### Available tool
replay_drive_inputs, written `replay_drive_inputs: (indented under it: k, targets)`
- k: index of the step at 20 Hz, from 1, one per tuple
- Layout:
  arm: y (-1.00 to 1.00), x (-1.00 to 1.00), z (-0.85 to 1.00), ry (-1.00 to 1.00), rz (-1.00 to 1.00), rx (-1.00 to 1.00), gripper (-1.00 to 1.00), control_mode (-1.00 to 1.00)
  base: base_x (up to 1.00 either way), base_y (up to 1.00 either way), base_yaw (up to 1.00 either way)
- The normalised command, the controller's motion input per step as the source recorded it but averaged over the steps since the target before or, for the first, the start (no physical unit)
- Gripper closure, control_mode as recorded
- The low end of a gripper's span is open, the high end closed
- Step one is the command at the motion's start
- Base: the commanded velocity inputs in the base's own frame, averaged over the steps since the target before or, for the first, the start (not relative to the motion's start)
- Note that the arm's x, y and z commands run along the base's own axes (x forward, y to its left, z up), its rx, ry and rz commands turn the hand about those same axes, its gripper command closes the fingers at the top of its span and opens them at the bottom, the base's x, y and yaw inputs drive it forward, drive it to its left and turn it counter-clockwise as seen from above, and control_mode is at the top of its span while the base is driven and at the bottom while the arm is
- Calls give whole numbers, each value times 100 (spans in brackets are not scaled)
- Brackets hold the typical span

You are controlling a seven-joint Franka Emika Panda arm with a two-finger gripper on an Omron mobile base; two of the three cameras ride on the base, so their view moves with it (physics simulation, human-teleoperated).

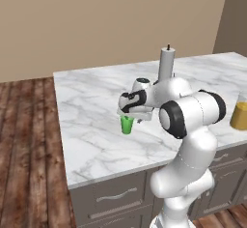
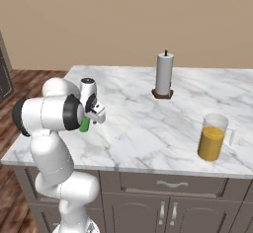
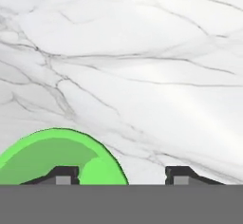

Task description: Place the pitcher and cup on the dining counter for serving.

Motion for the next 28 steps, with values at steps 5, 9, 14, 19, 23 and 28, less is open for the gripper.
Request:
replay_drive_inputs:
  k: [5,9,14,19,23,28]
  targets:
    - [0,-43,75,-17,0,-2,-100,-100,0,0,0]
    - [4,-89,91,-36,0,-6,-100,-100,0,0,0]
    - [4,-100,76,-49,1,-7,-100,-100,0,0,0]
    - [5,-100,23,-61,2,-8,-100,-100,0,0,0]
    - [13,-100,22,-54,2,-11,-100,-100,0,0,0]
    - [18,-100,63,-51,11,-11,-100,-100,0,0,0]
